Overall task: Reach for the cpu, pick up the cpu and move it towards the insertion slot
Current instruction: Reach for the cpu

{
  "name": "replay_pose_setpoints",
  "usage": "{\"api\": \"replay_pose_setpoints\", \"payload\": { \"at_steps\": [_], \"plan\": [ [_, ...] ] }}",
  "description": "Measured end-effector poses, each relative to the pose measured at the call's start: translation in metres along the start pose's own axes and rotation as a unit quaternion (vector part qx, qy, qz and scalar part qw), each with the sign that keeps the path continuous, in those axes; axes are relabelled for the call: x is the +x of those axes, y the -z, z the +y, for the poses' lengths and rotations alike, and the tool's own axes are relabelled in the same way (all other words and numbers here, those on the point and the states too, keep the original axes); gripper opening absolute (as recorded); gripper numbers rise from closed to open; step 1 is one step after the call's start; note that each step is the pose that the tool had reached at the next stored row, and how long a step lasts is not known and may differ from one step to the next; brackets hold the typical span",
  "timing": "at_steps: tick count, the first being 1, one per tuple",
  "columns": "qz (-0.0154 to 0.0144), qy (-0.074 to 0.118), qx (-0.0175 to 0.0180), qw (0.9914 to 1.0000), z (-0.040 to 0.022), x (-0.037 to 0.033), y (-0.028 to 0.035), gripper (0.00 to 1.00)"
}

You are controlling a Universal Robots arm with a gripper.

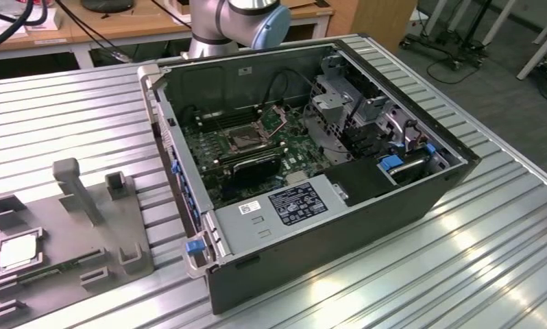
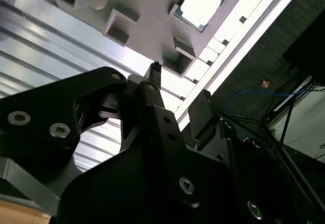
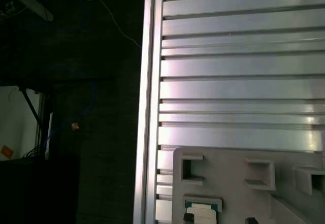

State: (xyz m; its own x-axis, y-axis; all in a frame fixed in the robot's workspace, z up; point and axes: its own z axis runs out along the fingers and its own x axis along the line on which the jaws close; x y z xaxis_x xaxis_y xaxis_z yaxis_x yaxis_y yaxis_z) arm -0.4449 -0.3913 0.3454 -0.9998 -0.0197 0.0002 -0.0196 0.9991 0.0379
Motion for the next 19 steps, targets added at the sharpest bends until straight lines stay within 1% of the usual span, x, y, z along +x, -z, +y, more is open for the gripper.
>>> {"api": "replay_pose_setpoints", "payload": {
  "at_steps": [1, 4, 9, 12, 16, 17, 18, 19],
  "plan": [
    [0.0001, 0.0, 0.0001, 1.0, -0.0004, 0.0005, -0.0017, 0.49],
    [0.0002, 0.0, 0.0002, 1.0, -0.0023, 0.002, -0.0071, 0.49],
    [0.0014, 0.0, 0.0002, 1.0, -0.0111, 0.0044, -0.0147, 0.49],
    [0.0013, 0.001, 0.0001, 1.0, -0.0133, 0.0065, -0.0198, 0.49],
    [0.0015, 0.001, 0.0007, 1.0, -0.0134, 0.0066, -0.0201, 0.5],
    [0.0015, 0.001, 0.0007, 1.0, -0.0135, 0.0066, -0.0201, 0.56],
    [0.0015, 0.001, 0.0007, 1.0, -0.0134, 0.0066, -0.0202, 0.56],
    [0.0014, 0.001, 0.0007, 1.0, -0.0134, 0.0066, -0.0202, 0.62]
  ]
}}
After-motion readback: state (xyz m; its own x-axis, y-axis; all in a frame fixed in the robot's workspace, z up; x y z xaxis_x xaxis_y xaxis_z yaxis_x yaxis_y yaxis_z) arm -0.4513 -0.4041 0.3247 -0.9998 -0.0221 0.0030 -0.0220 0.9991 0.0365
